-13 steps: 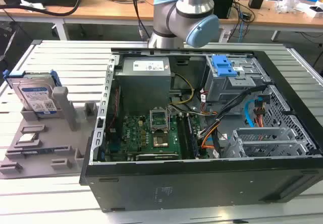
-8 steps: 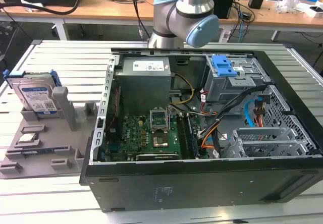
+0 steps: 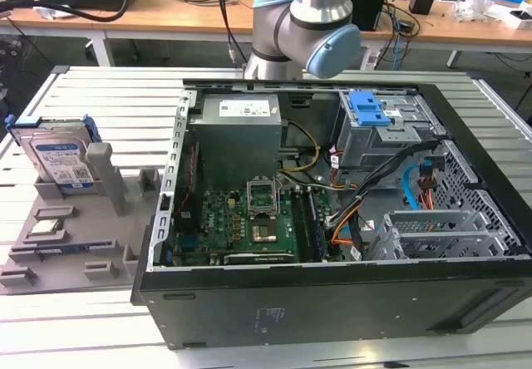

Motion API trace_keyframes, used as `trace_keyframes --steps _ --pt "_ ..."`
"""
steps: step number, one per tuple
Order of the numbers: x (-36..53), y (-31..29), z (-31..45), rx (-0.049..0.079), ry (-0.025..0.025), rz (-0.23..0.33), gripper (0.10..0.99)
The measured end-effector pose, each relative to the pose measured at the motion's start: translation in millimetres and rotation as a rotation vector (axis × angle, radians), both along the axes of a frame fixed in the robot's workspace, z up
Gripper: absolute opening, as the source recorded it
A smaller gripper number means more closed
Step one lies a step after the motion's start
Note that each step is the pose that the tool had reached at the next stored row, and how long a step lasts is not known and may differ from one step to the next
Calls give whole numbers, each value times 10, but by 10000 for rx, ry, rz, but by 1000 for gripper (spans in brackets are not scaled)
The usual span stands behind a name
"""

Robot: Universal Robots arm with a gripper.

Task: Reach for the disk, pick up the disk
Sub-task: 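Pick up the disk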

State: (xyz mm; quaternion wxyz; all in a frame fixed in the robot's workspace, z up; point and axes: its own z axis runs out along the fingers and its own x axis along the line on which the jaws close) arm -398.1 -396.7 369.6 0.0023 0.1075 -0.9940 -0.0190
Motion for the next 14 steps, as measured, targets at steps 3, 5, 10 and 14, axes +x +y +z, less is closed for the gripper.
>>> trace_keyframes --steps 3,5,10,14 --pt "0 0 0 0 0 383 106" --pt "0 0 0 1 0 857 106" --pt "0 0 0 0 0 1437 106" --pt "0 0 0 0 0 1872 106"
